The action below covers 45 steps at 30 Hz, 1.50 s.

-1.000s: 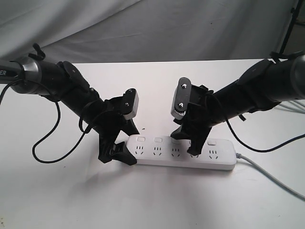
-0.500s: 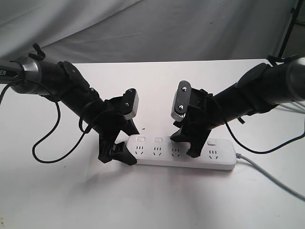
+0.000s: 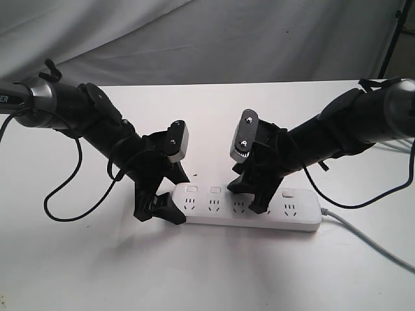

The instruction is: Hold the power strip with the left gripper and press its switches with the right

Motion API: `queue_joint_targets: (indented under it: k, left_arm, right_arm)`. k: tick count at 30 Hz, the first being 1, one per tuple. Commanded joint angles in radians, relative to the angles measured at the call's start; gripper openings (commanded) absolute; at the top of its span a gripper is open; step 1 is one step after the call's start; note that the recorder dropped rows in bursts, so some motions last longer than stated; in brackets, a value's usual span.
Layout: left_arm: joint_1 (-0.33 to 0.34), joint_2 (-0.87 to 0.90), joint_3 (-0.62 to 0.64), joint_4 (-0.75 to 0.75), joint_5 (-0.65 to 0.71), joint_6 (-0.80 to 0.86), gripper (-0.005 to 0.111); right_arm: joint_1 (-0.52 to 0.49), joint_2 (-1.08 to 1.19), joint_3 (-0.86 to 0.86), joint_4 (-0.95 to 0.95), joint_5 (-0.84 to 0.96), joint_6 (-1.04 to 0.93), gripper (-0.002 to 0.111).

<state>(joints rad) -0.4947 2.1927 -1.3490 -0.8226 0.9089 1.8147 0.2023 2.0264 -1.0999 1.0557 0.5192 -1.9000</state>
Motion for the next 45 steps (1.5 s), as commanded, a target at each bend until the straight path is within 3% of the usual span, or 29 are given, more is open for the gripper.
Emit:
queue_joint_targets:
  k: [1,18,25,35,45]
  left_arm:
    - [-0.007,-0.003,-0.006,-0.003,0.004,-0.005,0.067]
    - [-0.007,-0.003,-0.006,-0.003,0.004,-0.005,0.067]
    - [-0.007,-0.003,-0.006,-0.003,0.004,-0.005,0.067]
    - [-0.007,-0.003,-0.006,-0.003,0.004,-0.005,0.067]
    - [-0.007,-0.003,-0.006,-0.003,0.004,-0.005,0.067]
  right_arm:
    - [-0.003,0.032,0.021,-0.062,-0.028,-0.009,0.041]
    - [-0.005,-0.163,0.021,0.009,0.015,-0.006,0.041]
    - [-0.017,-0.172,0.021,0.001,0.02,0.019,0.041]
    - [-0.111,-0.163,0.057,-0.019,0.048,-0.003,0.041]
    - [-0.109,-0.1,0.076,0.01,0.044,-0.046,0.041]
